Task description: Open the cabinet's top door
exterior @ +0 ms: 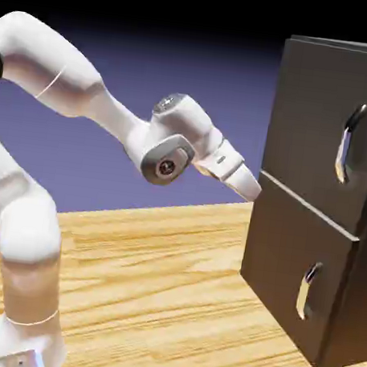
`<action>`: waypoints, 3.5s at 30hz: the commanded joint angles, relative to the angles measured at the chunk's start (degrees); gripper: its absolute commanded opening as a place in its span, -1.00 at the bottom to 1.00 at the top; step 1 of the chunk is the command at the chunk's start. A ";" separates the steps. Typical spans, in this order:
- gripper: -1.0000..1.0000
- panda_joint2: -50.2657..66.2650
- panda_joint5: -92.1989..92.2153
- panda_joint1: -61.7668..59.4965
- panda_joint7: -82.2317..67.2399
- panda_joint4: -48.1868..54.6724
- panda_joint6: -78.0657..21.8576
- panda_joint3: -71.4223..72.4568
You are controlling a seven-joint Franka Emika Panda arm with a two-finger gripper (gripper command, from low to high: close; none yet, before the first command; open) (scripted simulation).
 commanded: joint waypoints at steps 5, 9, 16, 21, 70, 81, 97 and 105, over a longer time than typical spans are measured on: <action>0.00 -1.44 -12.46 4.34 9.26 2.76 -0.15 -4.86; 0.00 -2.59 -22.43 7.80 16.67 4.97 -0.26 -8.74; 0.00 -4.60 -39.87 13.87 29.63 8.84 -0.47 -15.55; 0.00 -6.04 -52.33 18.21 38.89 11.60 -0.62 -20.40; 0.00 -17.04 -162.73 62.72 120.83 40.52 -2.47 -67.29; -1.00 -13.13 -157.29 54.81 121.32 34.23 -9.59 -61.27; -1.00 -12.06 -137.46 21.82 121.08 15.08 -21.71 -30.77; -1.00 -18.69 -119.14 12.35 113.34 5.76 -31.32 -15.59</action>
